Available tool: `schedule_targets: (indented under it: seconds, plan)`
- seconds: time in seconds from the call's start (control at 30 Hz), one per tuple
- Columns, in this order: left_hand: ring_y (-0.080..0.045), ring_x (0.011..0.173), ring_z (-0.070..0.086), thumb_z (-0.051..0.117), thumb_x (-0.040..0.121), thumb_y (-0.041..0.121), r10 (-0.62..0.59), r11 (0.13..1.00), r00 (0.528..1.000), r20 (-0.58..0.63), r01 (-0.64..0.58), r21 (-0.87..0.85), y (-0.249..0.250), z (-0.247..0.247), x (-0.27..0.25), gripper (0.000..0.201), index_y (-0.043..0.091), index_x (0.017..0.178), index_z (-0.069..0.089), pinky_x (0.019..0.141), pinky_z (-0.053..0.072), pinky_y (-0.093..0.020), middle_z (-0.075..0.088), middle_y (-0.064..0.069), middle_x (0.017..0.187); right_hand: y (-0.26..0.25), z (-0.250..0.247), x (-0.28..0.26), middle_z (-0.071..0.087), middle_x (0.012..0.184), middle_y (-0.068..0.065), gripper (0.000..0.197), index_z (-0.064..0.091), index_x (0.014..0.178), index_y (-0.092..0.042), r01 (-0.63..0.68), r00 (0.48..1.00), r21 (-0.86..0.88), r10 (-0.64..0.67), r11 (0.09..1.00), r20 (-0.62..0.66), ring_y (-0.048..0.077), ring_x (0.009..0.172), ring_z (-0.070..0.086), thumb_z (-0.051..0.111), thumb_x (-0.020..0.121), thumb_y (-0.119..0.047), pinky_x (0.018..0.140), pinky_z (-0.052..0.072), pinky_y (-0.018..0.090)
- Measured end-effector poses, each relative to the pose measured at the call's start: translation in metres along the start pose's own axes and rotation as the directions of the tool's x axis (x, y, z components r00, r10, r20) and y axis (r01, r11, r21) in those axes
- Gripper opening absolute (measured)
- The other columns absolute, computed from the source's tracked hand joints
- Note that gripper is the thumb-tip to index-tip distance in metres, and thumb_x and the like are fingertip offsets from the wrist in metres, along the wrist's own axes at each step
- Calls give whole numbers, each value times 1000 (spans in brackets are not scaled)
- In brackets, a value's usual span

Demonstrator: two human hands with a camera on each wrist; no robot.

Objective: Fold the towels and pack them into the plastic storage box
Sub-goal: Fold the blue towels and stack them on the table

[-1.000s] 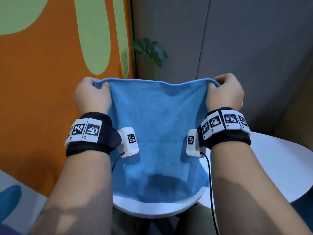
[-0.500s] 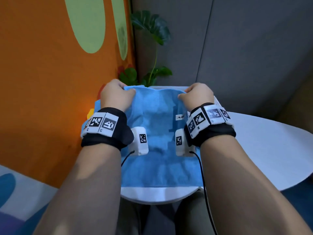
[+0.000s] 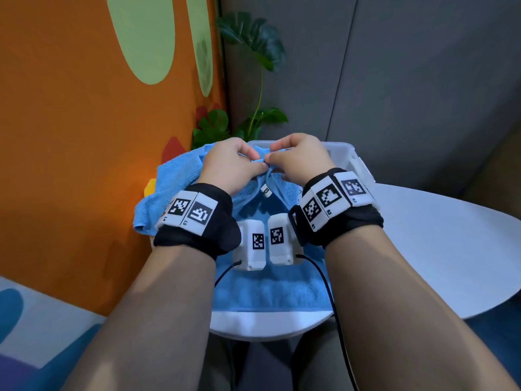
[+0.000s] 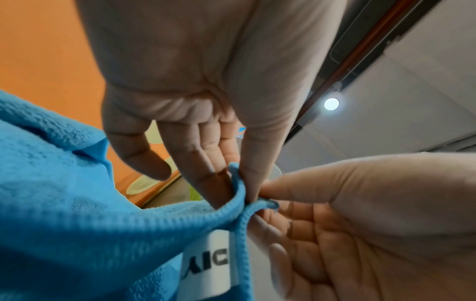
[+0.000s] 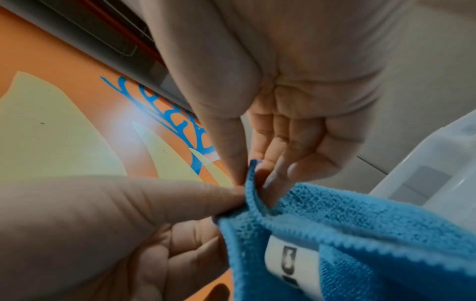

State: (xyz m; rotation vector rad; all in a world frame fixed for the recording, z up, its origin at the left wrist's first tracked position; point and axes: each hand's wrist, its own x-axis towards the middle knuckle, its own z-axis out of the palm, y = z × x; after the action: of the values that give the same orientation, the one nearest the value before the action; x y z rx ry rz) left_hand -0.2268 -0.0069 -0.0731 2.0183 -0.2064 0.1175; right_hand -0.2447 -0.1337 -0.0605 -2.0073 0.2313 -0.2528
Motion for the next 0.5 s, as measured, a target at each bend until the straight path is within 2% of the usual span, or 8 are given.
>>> schedule_targets:
  seconds: [0.07, 0.13, 0.2, 0.27, 0.33, 0.37, 0.43, 0.5]
  plan:
    - [-27, 82, 69, 81, 72, 16, -4, 1000, 1000, -22, 4, -21, 0, 0, 0, 21, 18, 72, 61, 71, 53, -35, 71, -10, 79, 0, -1, -1, 72, 86, 4, 18, 58, 75, -27, 22, 1000, 2, -22, 1000, -7, 20, 85, 70, 73, 77, -19, 80, 56, 37]
    - [-22, 75, 66, 82, 73, 19, -1, 1000, 998, -62, 0, -14, 0, -1, 0, 21, 20, 69, 62, 64, 46, -29, 68, -4, 74, 1, -2, -2, 72, 84, 5, 18, 58, 76, -25, 37, 999, 25, -36, 999, -11, 20, 83, 70, 74, 76, -17, 75, 55, 34]
    - [-16, 69, 62, 82, 72, 19, -7, 1000, 997, -78, 5, -30, 0, -1, -1, 20, 21, 66, 64, 64, 44, -27, 66, 2, 69, 2, -1, -3, 71, 83, 5, 18, 59, 76, -25, 46, 999, 31, -45, 998, -13, 20, 82, 70, 75, 75, -17, 78, 56, 36]
    - [-15, 69, 63, 81, 72, 15, -33, 996, 998, -49, 29, -84, -1, -1, -1, 14, 20, 67, 69, 68, 49, -29, 69, 1, 69, 3, 1, -2, 71, 85, 2, 17, 59, 74, -28, 52, 999, 14, -52, 999, -13, 20, 84, 70, 74, 76, -19, 79, 56, 38]
    - [-19, 76, 69, 77, 77, 12, -53, 988, 999, -14, 50, -149, 1, -1, -3, 8, 18, 71, 74, 75, 56, -32, 73, -5, 77, 2, 3, -2, 71, 86, 1, 13, 61, 73, -28, 52, 998, 19, -51, 998, -24, 19, 85, 69, 70, 78, -21, 82, 56, 41]
    - [-20, 79, 71, 72, 81, 10, -62, 980, 998, 4, 61, -190, 3, -2, -5, 8, 14, 75, 75, 75, 57, -30, 74, -8, 81, 2, 3, -1, 71, 86, 1, 12, 61, 72, -28, 53, 998, 30, -52, 998, -32, 20, 85, 69, 67, 80, -21, 83, 56, 43]
    - [-18, 79, 72, 62, 88, 4, -83, 957, 995, 49, 93, -276, 7, -4, -7, 13, 6, 88, 74, 65, 55, -20, 73, -13, 85, 2, 2, -1, 71, 84, 1, 13, 62, 71, -27, 66, 997, 31, -64, 997, -44, 20, 85, 69, 63, 82, -21, 82, 56, 44]
    - [-16, 75, 70, 55, 91, 2, -92, 951, 993, 80, 112, -289, 12, -5, -9, 18, 8, 97, 71, 63, 53, -20, 72, -11, 82, 1, 1, -3, 70, 83, -2, 8, 63, 75, -25, 100, 995, 6, -100, 995, -19, 16, 85, 67, 69, 80, -23, 81, 56, 38]
